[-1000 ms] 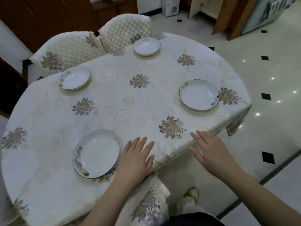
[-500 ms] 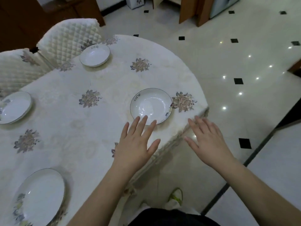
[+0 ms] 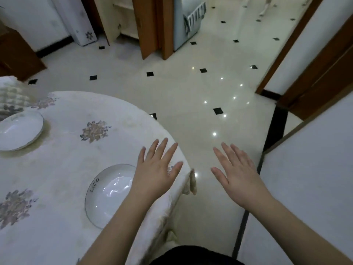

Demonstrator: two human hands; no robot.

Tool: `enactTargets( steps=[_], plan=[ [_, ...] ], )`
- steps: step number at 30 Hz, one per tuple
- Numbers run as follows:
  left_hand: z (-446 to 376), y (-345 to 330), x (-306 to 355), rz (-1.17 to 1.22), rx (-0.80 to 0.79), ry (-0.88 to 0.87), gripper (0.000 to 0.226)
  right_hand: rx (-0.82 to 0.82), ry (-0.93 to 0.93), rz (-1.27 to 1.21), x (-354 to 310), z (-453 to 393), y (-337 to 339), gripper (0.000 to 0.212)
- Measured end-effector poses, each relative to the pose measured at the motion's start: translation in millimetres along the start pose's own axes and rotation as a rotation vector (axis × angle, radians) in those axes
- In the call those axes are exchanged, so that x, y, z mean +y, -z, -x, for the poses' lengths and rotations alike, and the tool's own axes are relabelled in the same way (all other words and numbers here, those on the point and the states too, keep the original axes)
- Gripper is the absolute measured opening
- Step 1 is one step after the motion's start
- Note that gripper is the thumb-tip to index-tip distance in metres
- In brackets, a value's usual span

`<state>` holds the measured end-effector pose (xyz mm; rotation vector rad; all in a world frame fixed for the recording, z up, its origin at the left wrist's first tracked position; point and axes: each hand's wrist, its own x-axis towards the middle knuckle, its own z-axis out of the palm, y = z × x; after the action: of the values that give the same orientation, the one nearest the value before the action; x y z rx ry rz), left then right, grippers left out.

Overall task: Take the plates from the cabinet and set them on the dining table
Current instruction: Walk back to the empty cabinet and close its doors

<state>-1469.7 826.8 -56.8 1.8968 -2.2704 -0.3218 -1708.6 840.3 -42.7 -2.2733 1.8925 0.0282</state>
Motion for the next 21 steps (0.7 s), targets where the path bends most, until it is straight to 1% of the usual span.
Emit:
enactTargets(
  steps=[4,8,11,15,21],
  plan=[
    [-79.5,8.0,27.5,-0.039,-0.016,-0.123,0.067,0.024,-0.106,0.031,36.2,-24.7,24.9,0.079],
    [-133.2,-1.1,61.7,-0.059,-0.064,-0.213,0.065,0.041,-0.199,0.017,70.7,-50.6,28.4,0.073],
    [-172.3,-20.0,86.3,-0.063,-0.076,-0.217,0.065,0.007,-0.217,0.016,101.8,-78.1,26.2,0.069],
    [-227.7,-40.8,122.9,-0.030,-0.096,-0.187,0.064,0.031,-0.203,0.029,157.1,-127.3,30.0,0.074],
    [-312.7,-34.2,161.9,-0.068,-0.047,-0.135,0.067,0.021,-0.142,0.024,231.9,-203.6,53.8,0.072]
  ],
)
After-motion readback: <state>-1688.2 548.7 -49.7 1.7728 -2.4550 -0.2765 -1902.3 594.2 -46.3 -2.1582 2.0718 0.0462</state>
